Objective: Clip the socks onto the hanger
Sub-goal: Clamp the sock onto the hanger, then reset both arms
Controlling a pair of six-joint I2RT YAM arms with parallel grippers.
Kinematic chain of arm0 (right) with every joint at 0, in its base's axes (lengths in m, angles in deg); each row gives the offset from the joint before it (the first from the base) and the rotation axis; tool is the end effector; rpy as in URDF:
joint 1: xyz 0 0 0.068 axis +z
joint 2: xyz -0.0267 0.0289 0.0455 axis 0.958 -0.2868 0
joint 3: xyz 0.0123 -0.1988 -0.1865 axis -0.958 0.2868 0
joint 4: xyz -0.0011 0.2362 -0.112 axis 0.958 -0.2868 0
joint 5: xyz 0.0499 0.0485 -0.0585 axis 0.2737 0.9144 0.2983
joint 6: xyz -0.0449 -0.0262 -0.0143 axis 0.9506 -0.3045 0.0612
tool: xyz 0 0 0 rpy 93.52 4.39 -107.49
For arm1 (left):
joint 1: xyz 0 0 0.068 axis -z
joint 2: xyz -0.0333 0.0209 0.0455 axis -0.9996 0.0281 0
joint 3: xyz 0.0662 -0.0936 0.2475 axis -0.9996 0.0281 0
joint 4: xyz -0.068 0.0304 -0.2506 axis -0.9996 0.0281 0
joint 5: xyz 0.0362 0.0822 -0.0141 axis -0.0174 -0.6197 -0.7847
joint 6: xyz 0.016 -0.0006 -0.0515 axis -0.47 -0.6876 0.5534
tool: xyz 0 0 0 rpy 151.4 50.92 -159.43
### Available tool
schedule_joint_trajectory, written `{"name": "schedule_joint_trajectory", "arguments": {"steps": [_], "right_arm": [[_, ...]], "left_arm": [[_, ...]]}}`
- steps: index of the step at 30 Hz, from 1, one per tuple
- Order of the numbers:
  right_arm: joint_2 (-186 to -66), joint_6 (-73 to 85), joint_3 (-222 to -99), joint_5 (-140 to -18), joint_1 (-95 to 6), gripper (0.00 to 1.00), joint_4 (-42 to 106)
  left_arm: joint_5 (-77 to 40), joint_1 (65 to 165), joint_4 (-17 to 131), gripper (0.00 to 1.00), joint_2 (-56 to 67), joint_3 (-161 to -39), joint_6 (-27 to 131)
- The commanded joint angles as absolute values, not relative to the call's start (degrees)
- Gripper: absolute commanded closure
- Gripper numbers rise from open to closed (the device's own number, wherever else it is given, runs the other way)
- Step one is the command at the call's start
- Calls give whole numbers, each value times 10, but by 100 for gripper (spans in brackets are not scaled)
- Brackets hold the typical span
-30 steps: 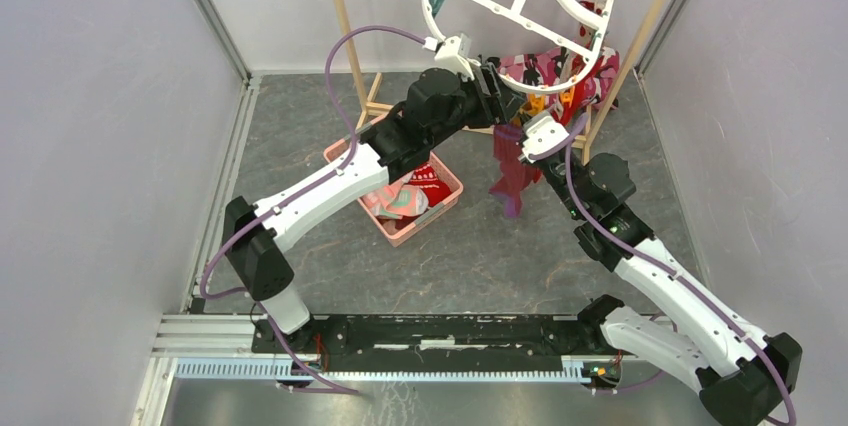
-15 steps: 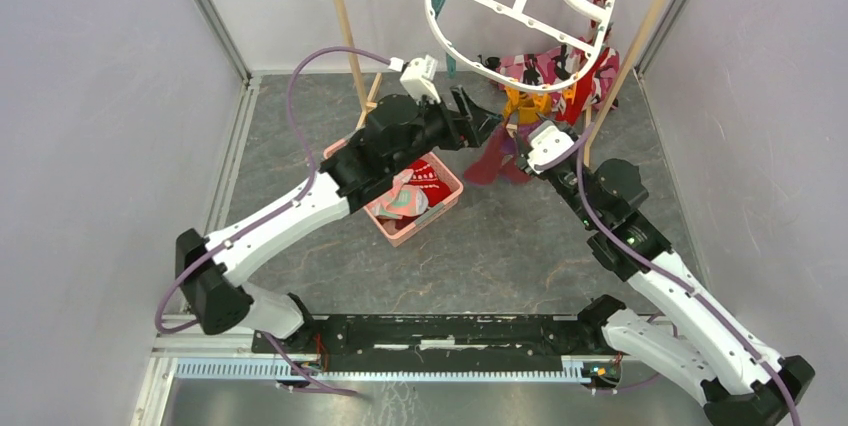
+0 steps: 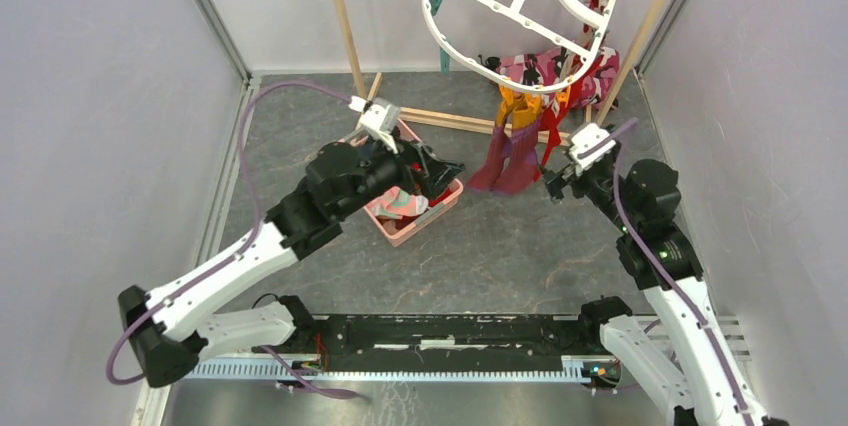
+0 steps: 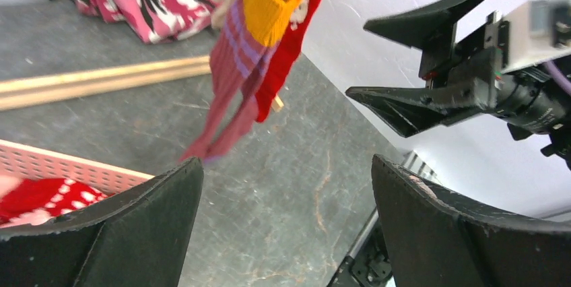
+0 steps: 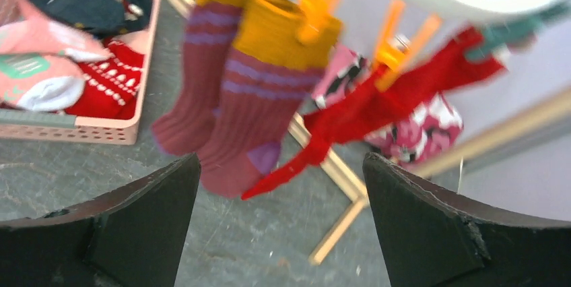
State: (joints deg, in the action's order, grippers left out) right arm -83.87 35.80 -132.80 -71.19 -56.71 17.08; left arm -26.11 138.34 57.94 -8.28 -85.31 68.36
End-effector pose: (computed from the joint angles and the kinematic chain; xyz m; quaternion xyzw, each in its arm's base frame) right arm 0.1460 0.0532 0.3637 -0.3322 0.6674 0.0626 0.6635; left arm 0.1615 -0.1927 0.3842 0.1446 0.7088 -0.4354 0.5359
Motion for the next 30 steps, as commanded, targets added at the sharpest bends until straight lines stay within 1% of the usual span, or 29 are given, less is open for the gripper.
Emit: {"name": "schedule_joint_trajectory", "arguments": {"steps": [1, 3, 6, 8, 12, 16, 19, 26, 30], "right_arm": [[-813, 196, -1358, -804, -627, 2, 125], [-806, 119, -1369, -901, -647, 2, 113], [-809, 94, -1419, -998, -654, 2, 107], [-822, 105, -1465, -1039, -654, 2, 106], [-863, 148, -1559, -1084, -654, 2, 81], [-886, 191, -1607, -1121, -654, 2, 73], [-886, 215, -1621, -1128, -654, 2, 83], [-867, 223, -1622, -1120, -654, 2, 97], [-858, 210, -1602, -1110, -654, 2, 86]], "left_arm": [[-266, 1361, 610, 0, -147, -879, 592], [-266, 1343, 656, 0, -148, -916, 573], [-259, 1322, 719, 0, -140, -991, 546], [-254, 1318, 747, 0, -133, -1038, 531], [-239, 1318, 783, 0, -116, -1120, 521], [-226, 1318, 788, 0, -118, -1152, 532], [-232, 1318, 776, 0, -136, -1156, 549], [-234, 1318, 766, 0, -152, -1166, 585], [-238, 1318, 768, 0, -154, -1168, 590]]}}
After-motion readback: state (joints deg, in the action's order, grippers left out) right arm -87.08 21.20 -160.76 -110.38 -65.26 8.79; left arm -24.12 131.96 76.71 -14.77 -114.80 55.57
